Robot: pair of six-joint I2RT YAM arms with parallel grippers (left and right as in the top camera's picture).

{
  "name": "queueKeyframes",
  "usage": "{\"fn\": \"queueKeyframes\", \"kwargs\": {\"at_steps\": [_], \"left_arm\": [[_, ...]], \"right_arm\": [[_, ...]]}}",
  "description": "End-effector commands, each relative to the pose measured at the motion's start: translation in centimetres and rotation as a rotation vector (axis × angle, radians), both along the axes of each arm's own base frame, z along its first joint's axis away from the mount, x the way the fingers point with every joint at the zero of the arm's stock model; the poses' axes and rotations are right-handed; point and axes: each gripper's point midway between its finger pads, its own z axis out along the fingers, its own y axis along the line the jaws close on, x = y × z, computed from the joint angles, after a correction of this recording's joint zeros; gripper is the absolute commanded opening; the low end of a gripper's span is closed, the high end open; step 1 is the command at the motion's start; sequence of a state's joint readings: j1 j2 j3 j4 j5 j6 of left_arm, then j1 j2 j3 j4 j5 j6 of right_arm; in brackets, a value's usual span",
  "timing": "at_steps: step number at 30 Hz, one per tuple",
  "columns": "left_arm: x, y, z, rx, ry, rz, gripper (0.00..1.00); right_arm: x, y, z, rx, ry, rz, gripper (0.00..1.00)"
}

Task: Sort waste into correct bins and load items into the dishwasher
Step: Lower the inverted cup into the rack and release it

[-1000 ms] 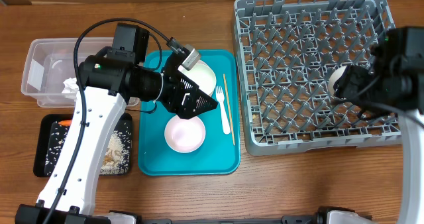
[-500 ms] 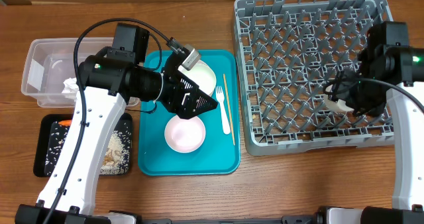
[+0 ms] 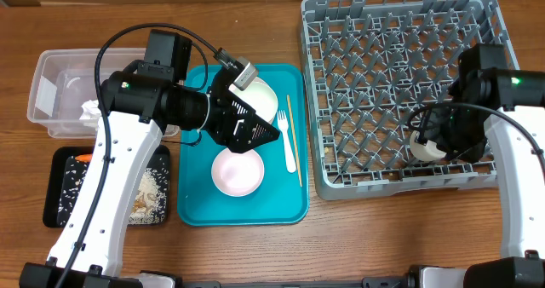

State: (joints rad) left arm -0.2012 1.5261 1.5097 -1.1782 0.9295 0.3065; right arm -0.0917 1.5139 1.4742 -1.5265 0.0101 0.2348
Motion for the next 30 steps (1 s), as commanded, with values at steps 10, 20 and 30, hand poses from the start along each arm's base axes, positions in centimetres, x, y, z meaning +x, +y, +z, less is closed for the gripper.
{"fn": "queueKeyframes", "kwargs": {"at_steps": [10, 20, 30], "left_arm": [[0.2, -0.1, 0.4, -0.004, -0.012, -0.002, 1.00], [0.2, -0.1, 0.4, -0.004, -0.013, -0.002, 1.00], [0.2, -0.1, 0.4, -0.004, -0.015, -0.002, 1.00]], "right_arm": [[-0.6, -0.3, -3.4, -0.013, 0.031, -0.009, 0.38], [-0.2, -0.4, -3.4, -0.014, 0.017, -0.010, 0.38], [1.1, -0.5, -3.4, -0.019, -0.038, -0.010, 0.38]]}}
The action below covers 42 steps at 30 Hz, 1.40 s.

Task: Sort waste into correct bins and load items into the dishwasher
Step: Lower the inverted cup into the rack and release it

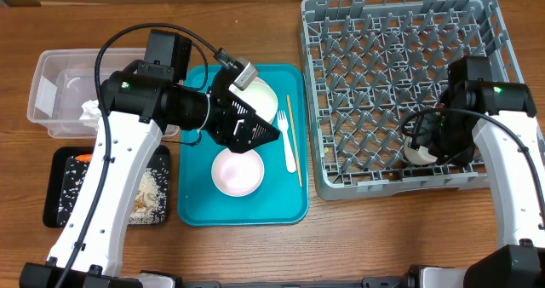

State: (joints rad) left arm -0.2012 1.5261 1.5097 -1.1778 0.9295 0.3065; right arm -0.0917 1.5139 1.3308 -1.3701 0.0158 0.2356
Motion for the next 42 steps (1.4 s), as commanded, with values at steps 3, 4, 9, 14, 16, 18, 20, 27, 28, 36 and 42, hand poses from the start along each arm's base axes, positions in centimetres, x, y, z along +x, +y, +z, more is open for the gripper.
{"fn": "queueKeyframes", "kwargs": {"at_steps": [3, 4, 9, 14, 16, 18, 20, 27, 28, 36, 42], "left_arm": [[0.2, -0.1, 0.4, -0.004, -0.015, -0.002, 1.00], [0.2, -0.1, 0.4, -0.004, -0.015, -0.002, 1.00], [0.2, -0.1, 0.4, -0.004, -0.015, -0.002, 1.00], [0.2, -0.1, 0.4, -0.004, -0.015, -0.002, 1.00], [0.2, -0.1, 0.4, -0.004, -0.015, -0.002, 1.00], [0.2, -0.1, 0.4, -0.004, -0.015, -0.002, 1.00], [0.2, -0.1, 0.4, -0.004, -0.015, -0.002, 1.00], [0.2, -0.1, 0.4, -0.004, -0.015, -0.002, 1.00], [0.2, -0.1, 0.4, -0.004, -0.015, -0.002, 1.00], [0.2, -0.1, 0.4, -0.004, -0.015, -0.002, 1.00], [0.2, -0.1, 0.4, -0.004, -0.015, -0.002, 1.00]], "right_arm": [[1.5, -0.4, 0.3, -0.016, -0.072, -0.009, 0.38], [1.7, -0.4, 0.4, -0.017, -0.082, -0.009, 0.38], [2.2, -0.5, 0.5, -0.018, -0.101, -0.011, 0.38], [3.0, -0.6, 0.6, -0.019, -0.136, -0.028, 0.38], [3.3, -0.6, 0.7, -0.019, -0.145, -0.032, 0.38], [3.2, -0.6, 0.7, -0.019, -0.142, -0.032, 0.38], [3.1, -0.6, 0.6, -0.019, -0.140, -0.032, 0.37], [2.5, -0.5, -0.2, -0.014, -0.088, -0.035, 0.37], [2.5, -0.5, -0.4, -0.012, -0.075, -0.035, 0.37], [2.9, -0.2, -2.1, 0.009, -0.026, -0.033, 0.37], [3.2, -0.3, -2.9, 0.011, -0.011, -0.033, 0.38]]}}
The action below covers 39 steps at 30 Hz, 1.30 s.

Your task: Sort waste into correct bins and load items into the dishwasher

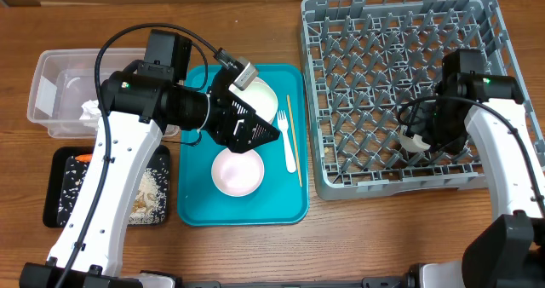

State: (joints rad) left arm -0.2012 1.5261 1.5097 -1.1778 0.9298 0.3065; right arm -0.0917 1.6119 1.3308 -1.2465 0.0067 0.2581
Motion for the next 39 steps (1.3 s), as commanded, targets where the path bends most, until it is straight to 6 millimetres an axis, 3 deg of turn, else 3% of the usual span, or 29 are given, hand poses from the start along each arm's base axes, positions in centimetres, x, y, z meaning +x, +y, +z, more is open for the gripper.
{"fn": "queueKeyframes", "kwargs": {"at_steps": [1, 4, 9, 12, 16, 21, 25, 30, 32, 39], "left_arm": [[0.2, -0.1, 0.4, -0.003, -0.015, -0.002, 1.00], [0.2, -0.1, 0.4, -0.003, -0.015, -0.002, 1.00], [0.2, -0.1, 0.4, -0.003, -0.015, -0.003, 1.00], [0.2, -0.1, 0.4, -0.003, -0.015, -0.002, 1.00], [0.2, -0.1, 0.4, -0.003, -0.015, -0.002, 1.00], [0.2, -0.1, 0.4, -0.003, -0.015, -0.002, 1.00], [0.2, -0.1, 0.4, -0.003, -0.015, -0.002, 1.00], [0.2, -0.1, 0.4, -0.003, -0.015, -0.002, 1.00], [0.2, -0.1, 0.4, -0.003, -0.015, -0.002, 1.00], [0.2, -0.1, 0.4, -0.003, -0.015, -0.002, 1.00]], "right_arm": [[0.0, -0.1, -0.6, 0.003, 0.017, -0.011, 0.42], [0.2, -0.1, -0.8, 0.003, 0.017, -0.011, 0.56], [0.1, -0.1, -0.8, 0.004, 0.021, -0.011, 0.66], [0.1, 0.0, -0.8, 0.013, 0.020, -0.010, 0.79], [0.1, 0.1, -0.7, 0.014, 0.020, -0.010, 0.86], [0.1, 0.1, -0.6, 0.014, 0.019, -0.010, 0.88], [1.2, 0.6, 1.3, 0.048, -0.025, -0.005, 0.88], [3.0, 2.2, 7.0, 0.142, -0.124, 0.016, 0.96], [2.9, 2.7, 8.2, 0.165, -0.134, 0.020, 0.98], [0.6, 4.8, 8.6, 0.290, -0.047, 0.032, 1.00]]}}
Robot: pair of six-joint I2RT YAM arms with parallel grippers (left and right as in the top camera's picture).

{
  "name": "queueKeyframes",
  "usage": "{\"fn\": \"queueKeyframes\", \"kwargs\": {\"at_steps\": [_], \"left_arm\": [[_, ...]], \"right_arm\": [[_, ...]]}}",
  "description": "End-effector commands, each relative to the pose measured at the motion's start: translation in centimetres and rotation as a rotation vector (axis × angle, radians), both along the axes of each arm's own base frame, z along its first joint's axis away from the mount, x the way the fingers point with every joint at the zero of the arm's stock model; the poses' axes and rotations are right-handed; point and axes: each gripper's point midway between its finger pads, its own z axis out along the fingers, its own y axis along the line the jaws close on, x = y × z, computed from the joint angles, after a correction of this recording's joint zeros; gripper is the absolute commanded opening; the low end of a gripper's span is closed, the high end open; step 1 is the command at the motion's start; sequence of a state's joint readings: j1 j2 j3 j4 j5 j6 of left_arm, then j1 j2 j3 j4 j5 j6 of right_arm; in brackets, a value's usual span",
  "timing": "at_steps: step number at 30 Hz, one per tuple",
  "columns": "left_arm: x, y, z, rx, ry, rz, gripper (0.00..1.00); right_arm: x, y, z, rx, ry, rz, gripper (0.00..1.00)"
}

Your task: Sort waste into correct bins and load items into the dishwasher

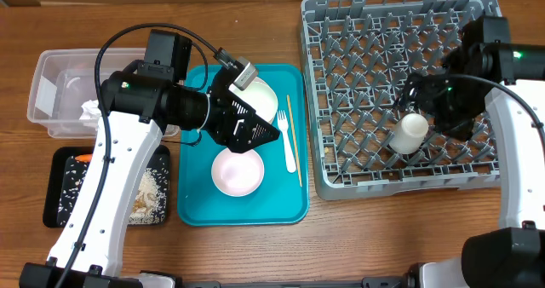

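A white cup [409,133] lies tilted on its side in the grey dishwasher rack [317,109], right of centre. My right gripper [428,100] hangs just above and right of the cup, apart from it and apparently open. My left gripper [266,133] hovers over the teal tray [197,210]; its jaws are hidden from this angle. On the tray are a pink bowl [237,172], a white bowl [265,96] partly under the arm, a white fork [289,147] and a thin wooden stick [295,143].
A clear plastic bin [51,79] at the far left holds crumpled tissue [89,110]. Below it a black tray [68,194] holds food scraps. The rack's raised walls and tines fill the right side.
My right gripper was shut on the white cup low in the rack. It has let go and moved up and right, and the cup now lies on the tines. The left arm is still.
My right gripper held the white cup at the rack's lower right. It then had the cup a little further left, then further in among the tines. Now the cup rests in the rack and the gripper is off it. The left arm never moved.
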State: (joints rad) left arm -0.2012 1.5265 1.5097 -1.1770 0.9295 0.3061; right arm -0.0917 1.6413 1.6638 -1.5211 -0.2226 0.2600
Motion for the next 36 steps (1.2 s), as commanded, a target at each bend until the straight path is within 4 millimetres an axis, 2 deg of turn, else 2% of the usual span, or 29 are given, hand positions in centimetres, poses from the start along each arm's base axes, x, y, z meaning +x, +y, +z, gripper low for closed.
{"fn": "queueKeyframes", "kwargs": {"at_steps": [1, 11, 17, 21, 24, 27, 30, 32, 36], "left_arm": [[0.2, -0.1, 0.4, -0.004, -0.015, -0.003, 1.00], [0.2, -0.1, 0.4, -0.004, -0.015, -0.003, 1.00], [1.5, -0.4, 1.0, -0.022, -0.097, -0.003, 1.00], [1.9, 0.5, -0.2, 0.060, -0.092, 0.032, 1.00], [2.8, 3.0, -2.7, 0.240, 0.000, 0.195, 1.00], [3.7, 9.3, -6.1, 0.557, 0.165, 0.595, 1.00], [3.0, 14.5, -7.3, 0.789, 0.216, 0.863, 1.00], [2.3, 15.0, -7.7, 0.824, 0.237, 0.866, 1.00], [0.8, 14.1, -9.9, 0.813, 0.323, 0.810, 1.00]], "right_arm": [[-0.7, 1.1, 0.5, 0.068, 0.018, 0.010, 1.00], [-2.8, 2.0, 0.5, 0.103, 0.104, 0.019, 0.91], [-3.2, 3.5, 0.5, 0.099, 0.110, 0.082, 0.91], [-3.5, 4.9, 0.5, 0.086, 0.102, 0.174, 0.90], [-3.6, 5.3, 0.3, 0.065, 0.104, 0.200, 0.83], [-3.6, 5.8, 0.4, 0.065, 0.098, 0.214, 0.83], [-3.4, 6.1, 0.4, 0.064, 0.089, 0.224, 0.83], [-3.4, 6.2, 0.4, 0.064, 0.086, 0.227, 0.83], [-3.3, 6.2, 0.4, 0.063, 0.081, 0.228, 0.84]]}}
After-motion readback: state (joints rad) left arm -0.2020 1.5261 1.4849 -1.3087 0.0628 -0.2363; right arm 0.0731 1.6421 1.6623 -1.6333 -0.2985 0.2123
